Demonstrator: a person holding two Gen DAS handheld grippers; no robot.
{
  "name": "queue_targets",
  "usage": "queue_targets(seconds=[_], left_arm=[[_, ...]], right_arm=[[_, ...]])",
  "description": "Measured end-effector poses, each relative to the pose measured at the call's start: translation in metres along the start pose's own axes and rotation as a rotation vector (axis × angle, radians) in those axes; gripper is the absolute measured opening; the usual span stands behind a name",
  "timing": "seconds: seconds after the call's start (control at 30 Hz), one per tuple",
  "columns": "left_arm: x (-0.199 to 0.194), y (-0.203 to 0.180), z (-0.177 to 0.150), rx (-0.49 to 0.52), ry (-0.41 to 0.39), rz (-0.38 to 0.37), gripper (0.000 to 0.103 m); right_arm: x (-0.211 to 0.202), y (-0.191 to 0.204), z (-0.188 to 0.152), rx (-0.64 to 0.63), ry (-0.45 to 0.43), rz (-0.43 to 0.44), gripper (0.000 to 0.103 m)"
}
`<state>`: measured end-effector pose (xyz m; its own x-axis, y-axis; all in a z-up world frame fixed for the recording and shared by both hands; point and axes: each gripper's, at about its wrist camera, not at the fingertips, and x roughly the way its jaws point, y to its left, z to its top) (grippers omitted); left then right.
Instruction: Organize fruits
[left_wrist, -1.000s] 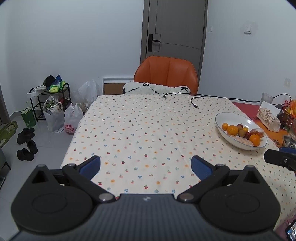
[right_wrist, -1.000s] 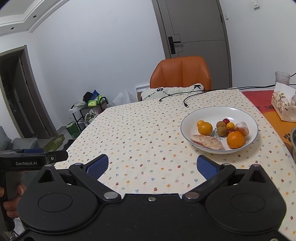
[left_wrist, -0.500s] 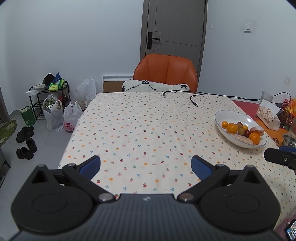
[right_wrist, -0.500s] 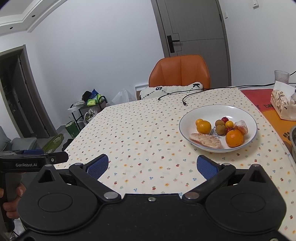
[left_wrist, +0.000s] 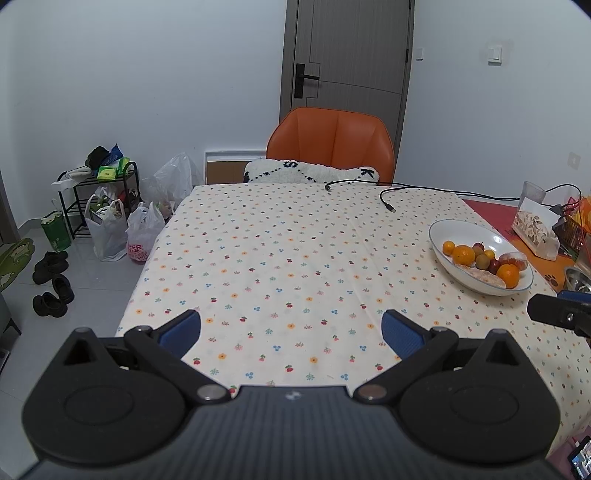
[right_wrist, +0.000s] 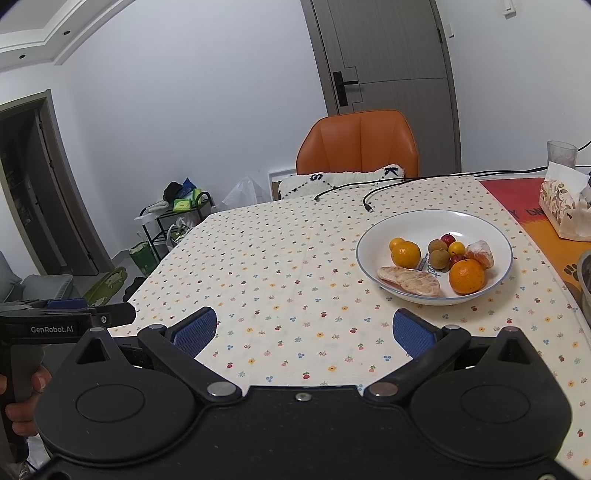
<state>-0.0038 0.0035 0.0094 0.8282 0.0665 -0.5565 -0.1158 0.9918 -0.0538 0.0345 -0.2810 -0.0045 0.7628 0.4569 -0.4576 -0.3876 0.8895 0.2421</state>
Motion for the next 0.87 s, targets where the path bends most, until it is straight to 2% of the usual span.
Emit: queue_targets(seconds=[0.87], left_arm=[[0.003,-0.008,-0.003,0.007,0.008,-0.004,0.103]], right_arm=[[0.001,-0.011,0.000,0.032,0.006,-0.001,0.103]])
